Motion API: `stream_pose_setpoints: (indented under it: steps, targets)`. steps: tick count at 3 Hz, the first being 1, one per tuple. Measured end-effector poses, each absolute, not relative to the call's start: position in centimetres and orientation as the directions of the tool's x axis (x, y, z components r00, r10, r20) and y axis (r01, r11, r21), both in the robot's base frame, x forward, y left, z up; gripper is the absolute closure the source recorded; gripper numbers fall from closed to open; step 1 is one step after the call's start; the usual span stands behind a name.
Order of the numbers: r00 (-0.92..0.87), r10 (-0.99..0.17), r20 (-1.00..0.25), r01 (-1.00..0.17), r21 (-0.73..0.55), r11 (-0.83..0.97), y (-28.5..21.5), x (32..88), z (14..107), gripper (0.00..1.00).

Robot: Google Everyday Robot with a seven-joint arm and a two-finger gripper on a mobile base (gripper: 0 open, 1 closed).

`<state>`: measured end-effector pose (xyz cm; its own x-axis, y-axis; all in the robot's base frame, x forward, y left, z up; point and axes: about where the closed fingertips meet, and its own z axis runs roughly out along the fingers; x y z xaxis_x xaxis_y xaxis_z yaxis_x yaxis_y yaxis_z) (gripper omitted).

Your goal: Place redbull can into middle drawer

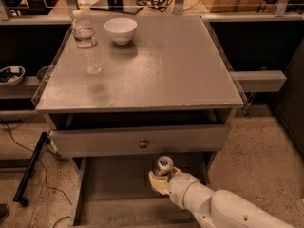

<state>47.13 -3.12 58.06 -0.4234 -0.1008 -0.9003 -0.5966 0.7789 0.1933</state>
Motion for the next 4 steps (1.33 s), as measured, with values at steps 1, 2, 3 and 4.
stream_pose_setpoints:
  steps: [1, 2, 3, 4]
  targets:
    - [-0.427, -0.059, -0.902, -0.548, 0.207, 0.81, -3.0, 48.2, 56.8, 1.0]
    - [-0.427, -0.04, -0.903, -0.482, 0.19, 0.855, -3.4, 49.4, 55.4, 1.0]
    - [-0.427, -0.04, -0.903, -0.482, 0.19, 0.855, -3.4, 49.4, 55.4, 1.0]
    - [-0.423, -0.043, -0.905, -0.46, 0.174, 0.871, -3.4, 49.2, 54.4, 1.0]
